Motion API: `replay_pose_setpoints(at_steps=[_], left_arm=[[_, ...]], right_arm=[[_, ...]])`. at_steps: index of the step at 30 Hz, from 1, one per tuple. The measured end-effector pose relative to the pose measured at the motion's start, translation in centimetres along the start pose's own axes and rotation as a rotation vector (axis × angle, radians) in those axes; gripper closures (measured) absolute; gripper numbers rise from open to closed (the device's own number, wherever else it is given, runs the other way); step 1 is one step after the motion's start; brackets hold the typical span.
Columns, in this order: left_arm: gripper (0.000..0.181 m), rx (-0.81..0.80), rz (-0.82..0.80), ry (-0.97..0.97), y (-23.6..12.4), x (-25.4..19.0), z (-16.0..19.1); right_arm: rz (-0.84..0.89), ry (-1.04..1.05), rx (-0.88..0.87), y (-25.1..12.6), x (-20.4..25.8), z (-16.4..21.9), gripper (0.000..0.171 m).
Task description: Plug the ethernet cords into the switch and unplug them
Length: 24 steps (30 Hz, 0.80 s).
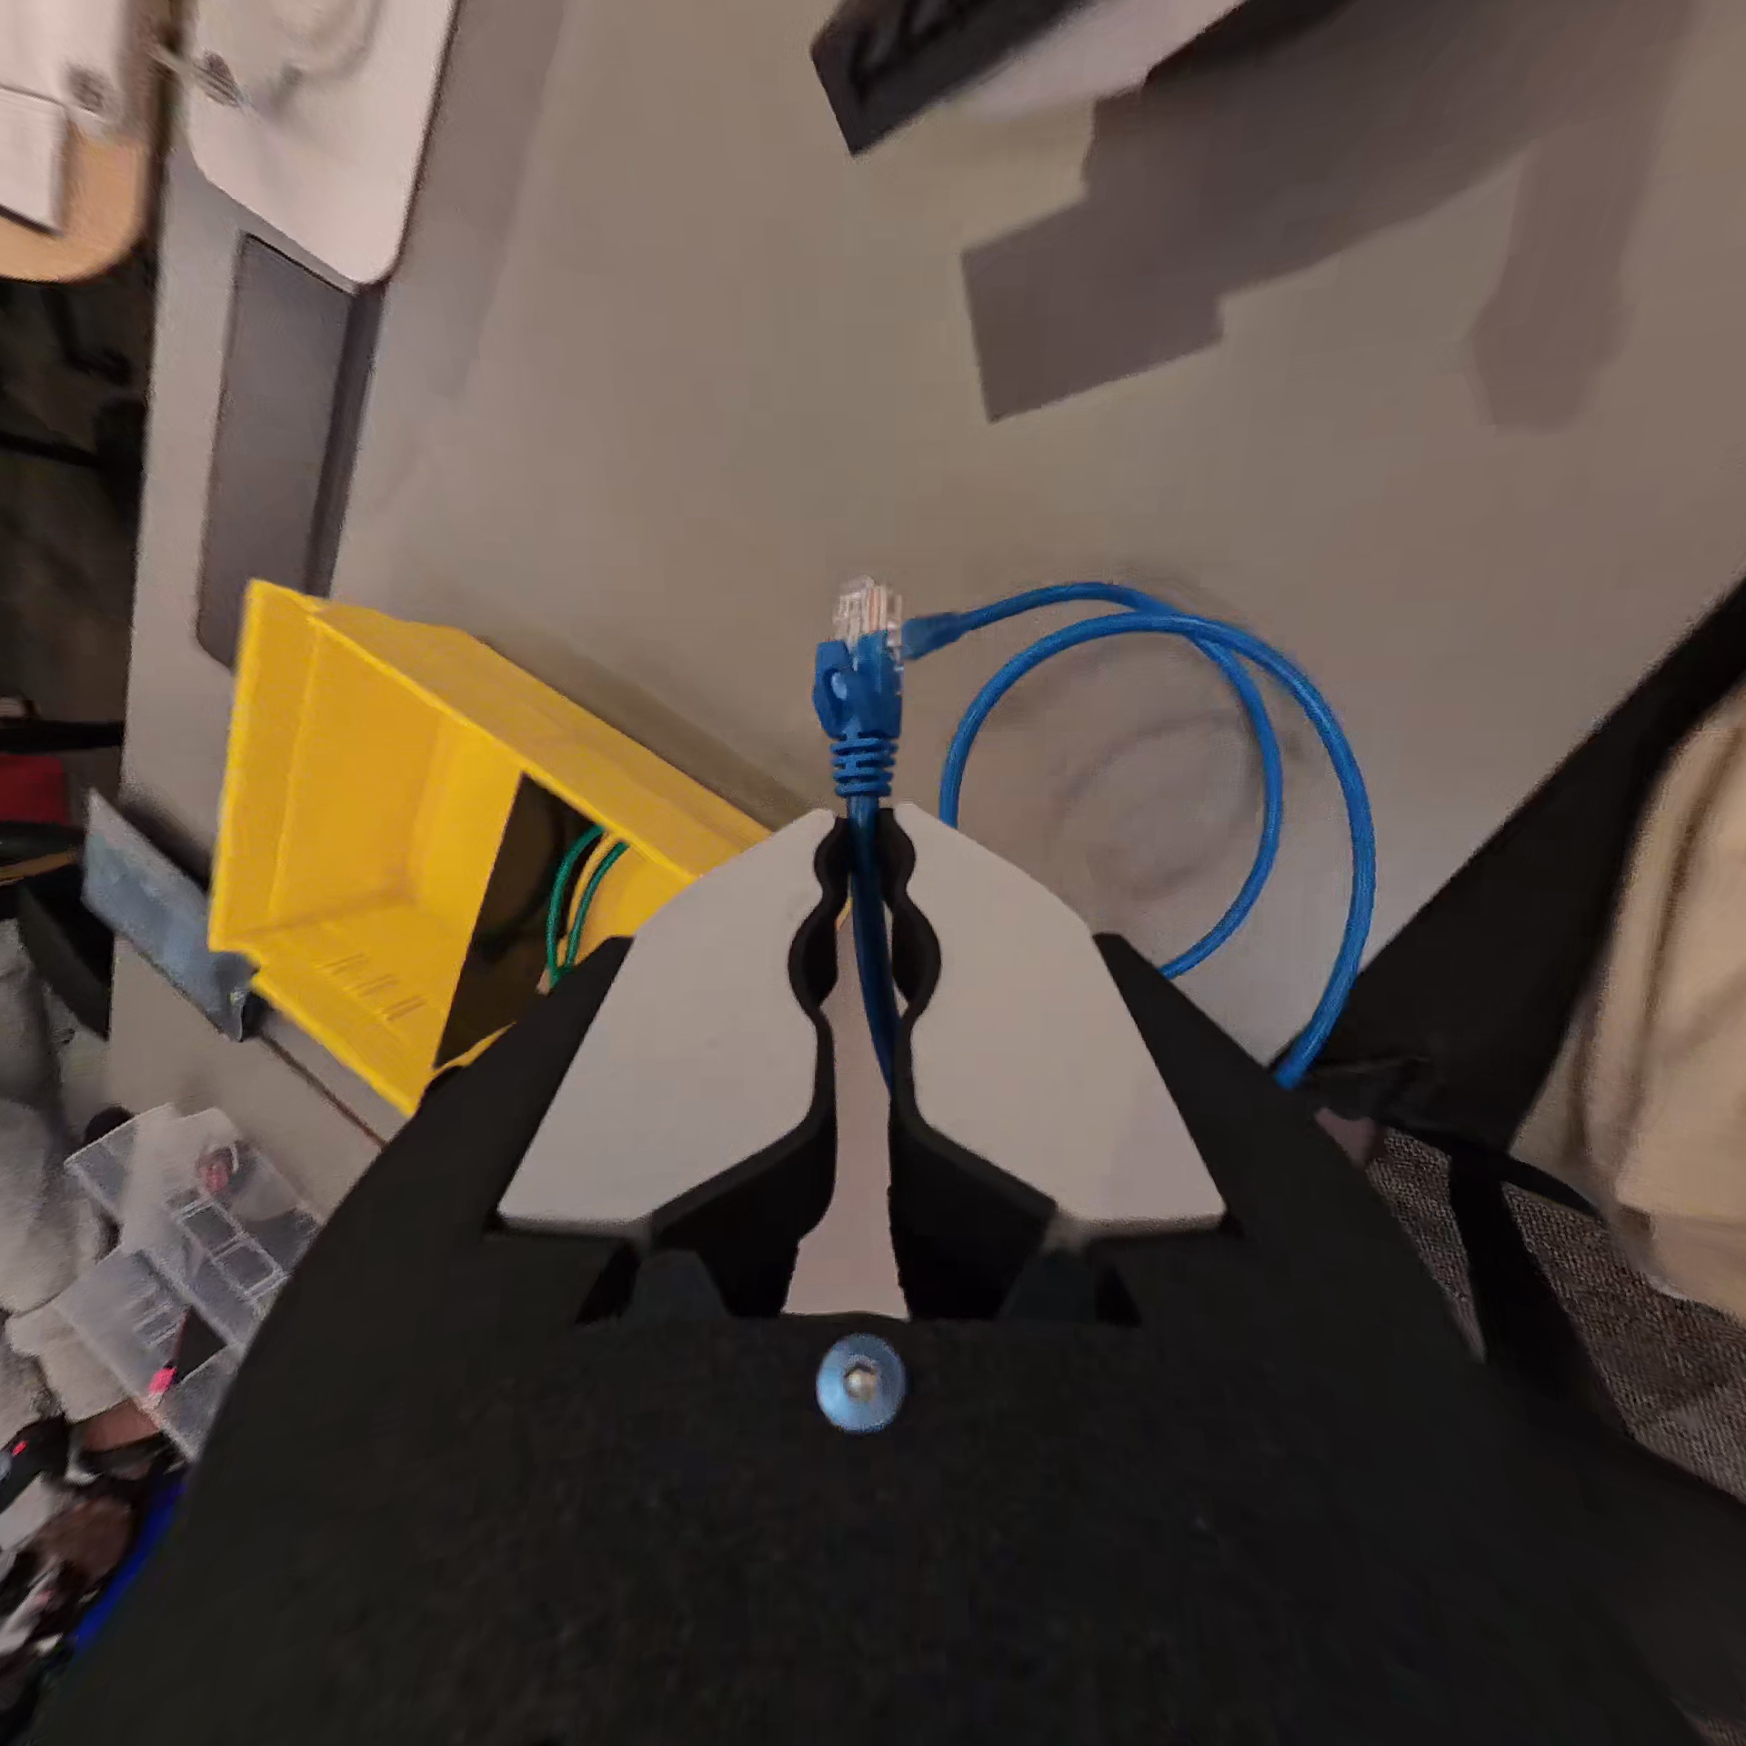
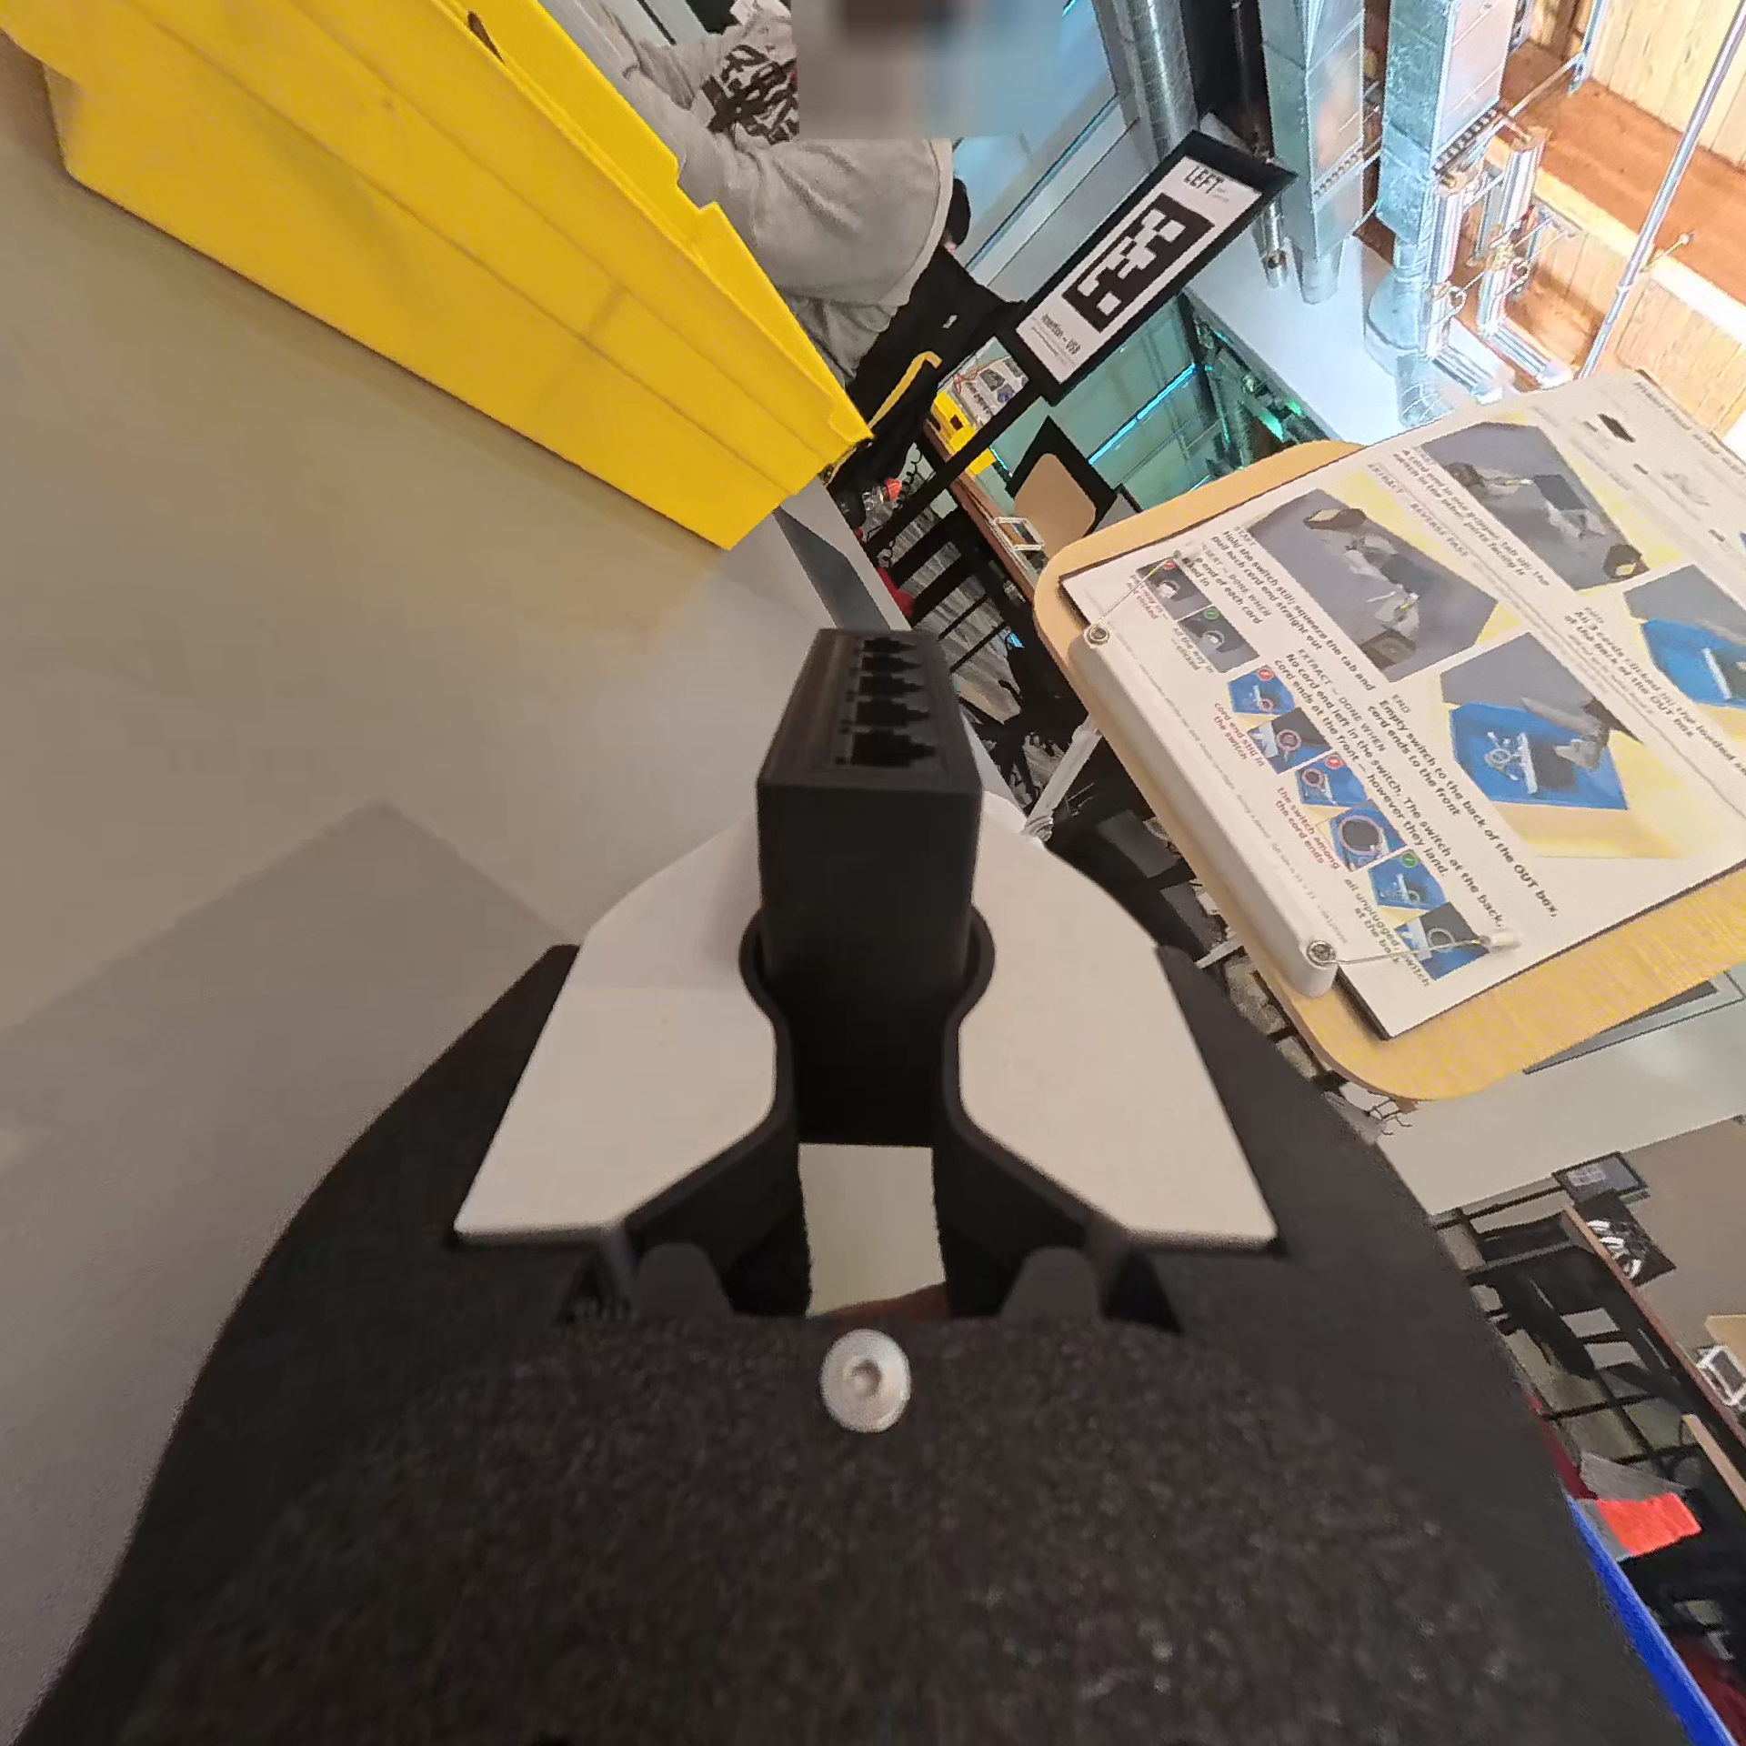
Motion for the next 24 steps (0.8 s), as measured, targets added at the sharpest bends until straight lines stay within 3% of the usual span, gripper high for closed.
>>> replay_pose_setpoints(at_steps=[3, 6, 24], left_arm=[[0.176, 0.036, 0.096, -0.013, 5.0, -0.3, -0.2], [0.176, 0.069, 0.137, 0.035, 7.7, -0.5, -1.1], [0.176, 0.143, 0.229, 0.125, 12.3, 1.8, -7.9]], right_arm=[[0.006, -0.005, 0.005, 0.0, -0.1, 0.1, 0.14], [0.011, -0.021, 0.016, 0.1, 0.0, 0.2, 0.14], [0.037, -0.176, 0.041, 0.4, 1.1, 0.3, 0.14]])
Point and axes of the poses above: each gripper's, where its closed fingertips meet, y out along the fingers, z out of its underside, x = y × z across the jaws, the point moved 4 cm from there along -y, back along the fingers, and after that the axes turned 7 degrees about z, right-handed, at the moved point
